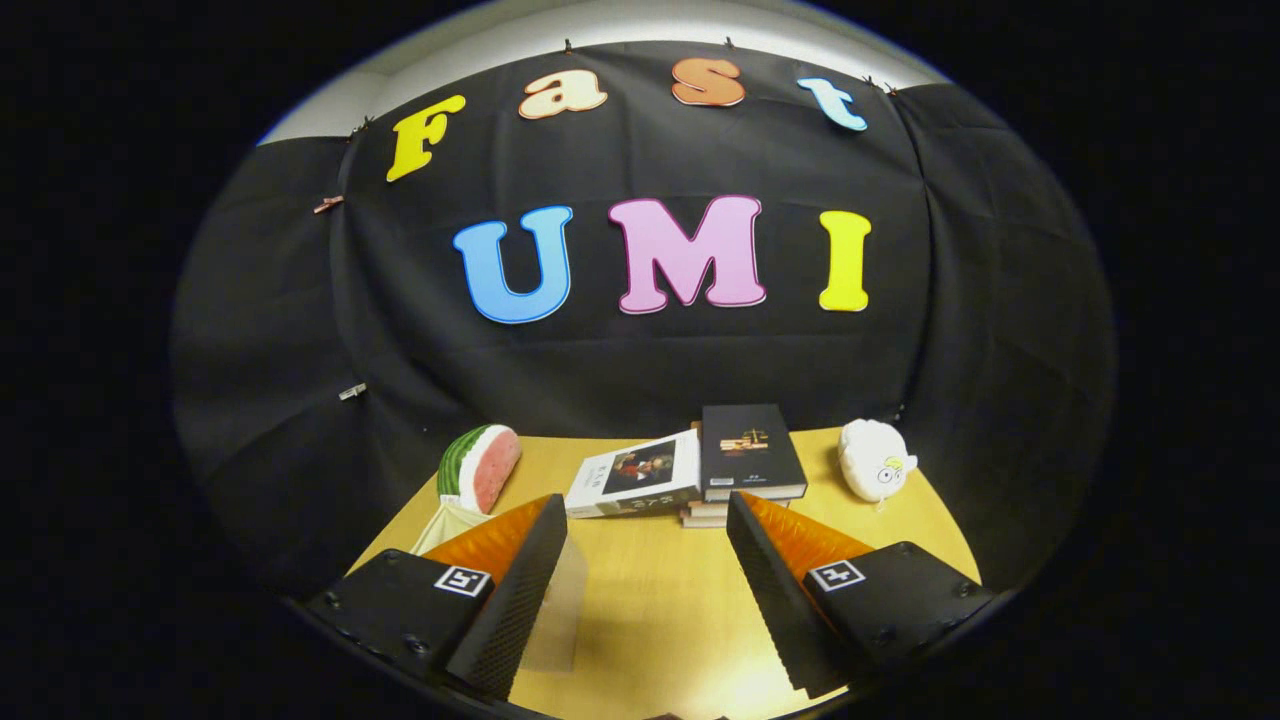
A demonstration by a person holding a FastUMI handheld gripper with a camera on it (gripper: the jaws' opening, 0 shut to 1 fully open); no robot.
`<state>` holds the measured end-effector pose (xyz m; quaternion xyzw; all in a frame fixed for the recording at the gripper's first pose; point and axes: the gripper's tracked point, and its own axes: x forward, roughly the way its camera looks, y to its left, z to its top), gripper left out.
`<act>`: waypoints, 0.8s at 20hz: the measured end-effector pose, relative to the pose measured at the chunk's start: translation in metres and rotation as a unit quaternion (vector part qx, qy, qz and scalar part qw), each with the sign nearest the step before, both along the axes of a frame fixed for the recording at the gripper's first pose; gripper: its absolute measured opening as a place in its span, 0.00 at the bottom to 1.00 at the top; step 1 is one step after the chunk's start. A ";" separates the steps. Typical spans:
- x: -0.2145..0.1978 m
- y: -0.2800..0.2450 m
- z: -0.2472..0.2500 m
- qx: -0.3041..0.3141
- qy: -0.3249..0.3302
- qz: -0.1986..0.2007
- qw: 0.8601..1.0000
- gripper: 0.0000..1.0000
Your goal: Open the storage box then place both shoes into the box .Put the left shoe in first, then the right shoe, with the right side of both shoes facing outward in a uniform manner.
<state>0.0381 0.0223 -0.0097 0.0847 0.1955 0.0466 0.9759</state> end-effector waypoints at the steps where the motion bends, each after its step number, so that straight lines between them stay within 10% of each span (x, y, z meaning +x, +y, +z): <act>1: 0.002 -0.015 0.002 -0.008 -0.011 -0.004 1.000 0.99; 16: 0.006 -0.173 0.003 -0.008 -0.117 -0.043 0.992 0.99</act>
